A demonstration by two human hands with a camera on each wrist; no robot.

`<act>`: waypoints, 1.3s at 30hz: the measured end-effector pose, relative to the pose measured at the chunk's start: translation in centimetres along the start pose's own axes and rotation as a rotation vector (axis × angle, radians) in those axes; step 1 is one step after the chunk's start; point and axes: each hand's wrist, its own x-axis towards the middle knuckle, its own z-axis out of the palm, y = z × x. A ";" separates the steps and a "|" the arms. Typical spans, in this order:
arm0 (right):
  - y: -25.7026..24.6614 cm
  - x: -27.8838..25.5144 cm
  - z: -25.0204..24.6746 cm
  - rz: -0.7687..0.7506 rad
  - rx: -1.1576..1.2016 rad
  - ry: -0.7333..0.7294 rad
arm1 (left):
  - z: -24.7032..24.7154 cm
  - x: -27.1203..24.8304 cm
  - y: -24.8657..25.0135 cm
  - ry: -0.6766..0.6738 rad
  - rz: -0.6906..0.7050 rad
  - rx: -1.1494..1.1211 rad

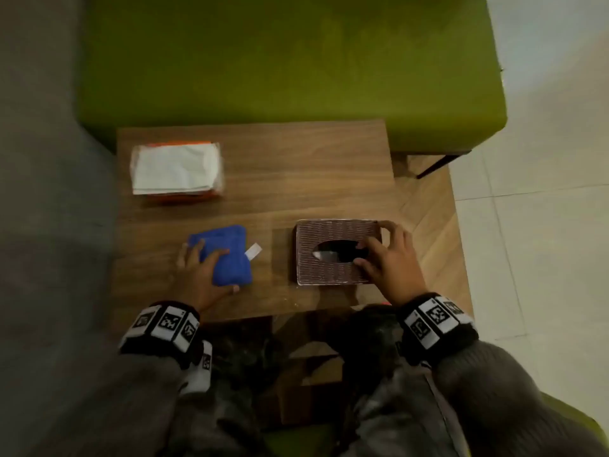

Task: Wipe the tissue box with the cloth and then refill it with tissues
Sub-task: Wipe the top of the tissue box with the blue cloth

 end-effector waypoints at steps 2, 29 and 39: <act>1.1 -0.3 1.2 -0.034 -0.009 0.050 | 1.7 0.4 -0.6 0.071 0.070 0.033; -2.1 -6.2 3.9 -0.029 -0.014 -0.067 | 7.9 -5.4 1.1 0.651 0.069 -1.523; -3.7 -8.0 5.6 -0.109 -0.151 -0.095 | 8.3 -7.0 10.3 0.553 0.422 -0.693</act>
